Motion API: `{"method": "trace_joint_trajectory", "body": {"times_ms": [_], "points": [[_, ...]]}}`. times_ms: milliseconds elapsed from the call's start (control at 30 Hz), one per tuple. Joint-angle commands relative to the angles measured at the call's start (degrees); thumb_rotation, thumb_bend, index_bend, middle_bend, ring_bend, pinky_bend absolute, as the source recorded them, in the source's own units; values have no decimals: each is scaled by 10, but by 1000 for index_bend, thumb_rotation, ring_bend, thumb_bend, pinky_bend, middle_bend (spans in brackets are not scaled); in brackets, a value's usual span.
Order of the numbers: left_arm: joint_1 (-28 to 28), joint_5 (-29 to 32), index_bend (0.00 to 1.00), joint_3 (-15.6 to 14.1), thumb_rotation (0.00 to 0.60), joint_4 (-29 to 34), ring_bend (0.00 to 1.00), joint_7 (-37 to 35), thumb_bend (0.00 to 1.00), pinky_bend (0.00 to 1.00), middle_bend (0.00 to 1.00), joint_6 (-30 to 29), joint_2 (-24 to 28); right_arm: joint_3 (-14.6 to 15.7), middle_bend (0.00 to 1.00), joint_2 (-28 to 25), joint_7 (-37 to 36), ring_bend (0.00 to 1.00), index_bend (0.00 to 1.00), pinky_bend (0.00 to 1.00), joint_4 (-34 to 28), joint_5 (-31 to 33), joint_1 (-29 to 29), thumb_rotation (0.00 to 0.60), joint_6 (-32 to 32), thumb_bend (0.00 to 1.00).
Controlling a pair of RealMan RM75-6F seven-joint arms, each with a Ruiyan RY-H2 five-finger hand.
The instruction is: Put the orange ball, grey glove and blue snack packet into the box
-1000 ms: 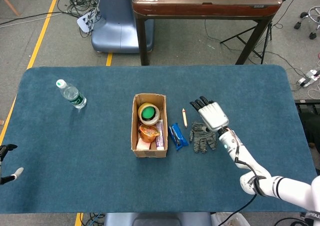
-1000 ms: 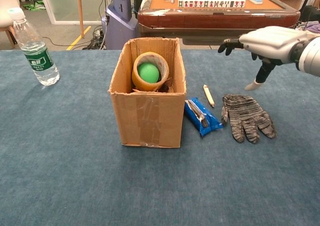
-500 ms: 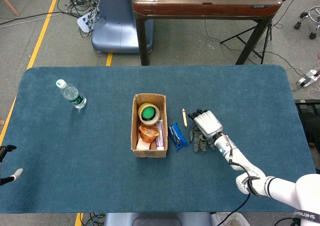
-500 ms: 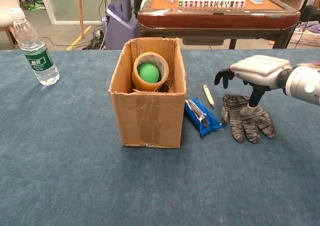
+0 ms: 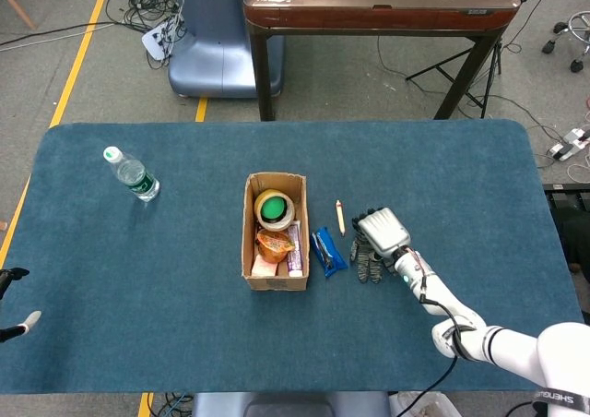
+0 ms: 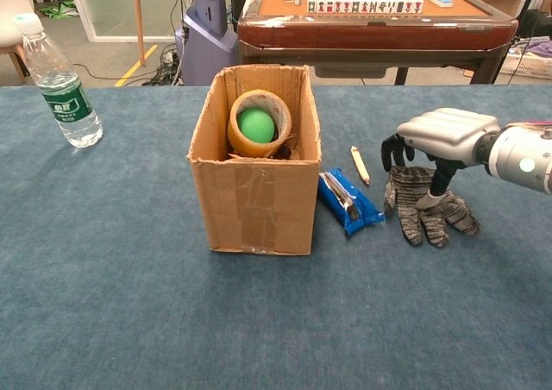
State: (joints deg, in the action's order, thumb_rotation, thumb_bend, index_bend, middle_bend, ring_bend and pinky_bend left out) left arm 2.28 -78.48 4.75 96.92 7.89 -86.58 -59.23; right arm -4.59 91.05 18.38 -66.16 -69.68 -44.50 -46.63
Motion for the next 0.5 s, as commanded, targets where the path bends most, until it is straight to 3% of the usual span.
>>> {"method": "trace_joint_trajectory", "body": {"times_ms": [33, 233, 367, 500], "points": [[0, 0, 323, 0, 600, 0, 276, -1, 117, 399, 362, 0, 0, -1, 482, 2, 3, 412, 460, 509, 2, 2, 0, 600, 3, 50], [-1, -2, 323, -1, 600, -1, 276, -2, 118, 399, 362, -2, 0, -2, 620, 7, 12, 559, 620, 661, 9, 0, 3, 600, -5, 149], [0, 1, 323, 1, 600, 0, 276, -2, 118, 399, 362, -1, 0, -6, 669, 4, 13, 612, 679, 711, 4, -3, 6, 600, -15, 245], [1, 2, 323, 2, 600, 0, 277, -3, 117, 399, 362, 1, 1, -14, 685, -12, 13, 631, 699, 724, -21, -10, 9, 600, -34, 275]]}}
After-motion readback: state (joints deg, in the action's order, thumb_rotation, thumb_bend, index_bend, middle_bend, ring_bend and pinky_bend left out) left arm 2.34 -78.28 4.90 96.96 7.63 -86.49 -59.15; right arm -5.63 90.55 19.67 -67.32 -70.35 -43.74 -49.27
